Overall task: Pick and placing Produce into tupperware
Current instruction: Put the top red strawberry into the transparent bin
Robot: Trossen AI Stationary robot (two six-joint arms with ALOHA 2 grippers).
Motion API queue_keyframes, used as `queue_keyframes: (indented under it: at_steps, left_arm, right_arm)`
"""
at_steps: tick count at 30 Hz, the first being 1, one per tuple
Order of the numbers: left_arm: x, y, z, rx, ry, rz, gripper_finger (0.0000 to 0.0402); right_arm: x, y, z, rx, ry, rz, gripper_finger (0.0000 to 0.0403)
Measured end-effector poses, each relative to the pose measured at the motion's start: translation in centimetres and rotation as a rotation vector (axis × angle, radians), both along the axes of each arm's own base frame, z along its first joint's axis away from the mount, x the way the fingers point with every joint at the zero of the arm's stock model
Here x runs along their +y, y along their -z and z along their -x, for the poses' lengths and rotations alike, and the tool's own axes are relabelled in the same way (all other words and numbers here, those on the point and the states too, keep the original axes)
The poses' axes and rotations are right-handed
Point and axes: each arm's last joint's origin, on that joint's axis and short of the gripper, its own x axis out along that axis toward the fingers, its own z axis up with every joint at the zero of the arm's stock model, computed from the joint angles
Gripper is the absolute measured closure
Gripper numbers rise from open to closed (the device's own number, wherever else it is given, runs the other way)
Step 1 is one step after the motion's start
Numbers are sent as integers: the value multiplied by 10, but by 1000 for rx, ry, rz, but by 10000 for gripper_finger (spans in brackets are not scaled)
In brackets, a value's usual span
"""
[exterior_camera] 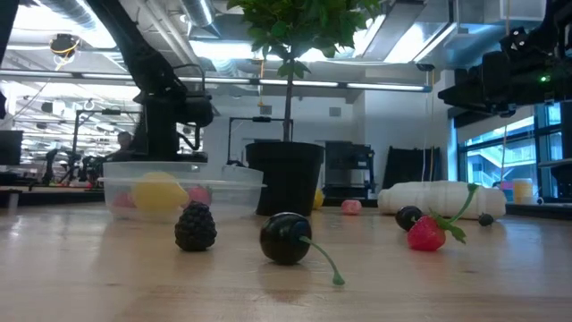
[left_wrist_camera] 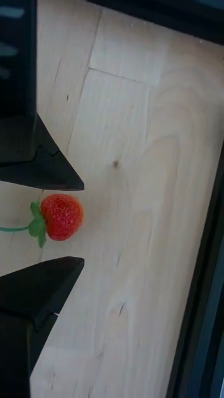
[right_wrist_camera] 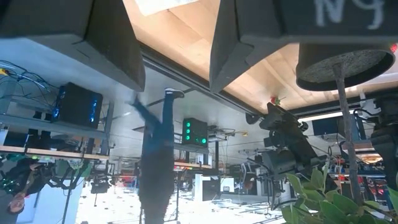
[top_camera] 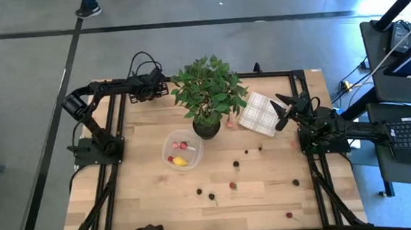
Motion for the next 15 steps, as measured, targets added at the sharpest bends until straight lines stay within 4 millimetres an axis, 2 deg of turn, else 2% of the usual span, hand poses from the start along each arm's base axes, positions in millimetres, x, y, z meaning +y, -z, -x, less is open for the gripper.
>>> queue_keyframes:
  at_steps: [15]
  left_arm:
    - [0, 0, 0, -6, -14, 1, 225]
  right_arm:
    - [0, 0, 0, 0, 0, 0, 221]
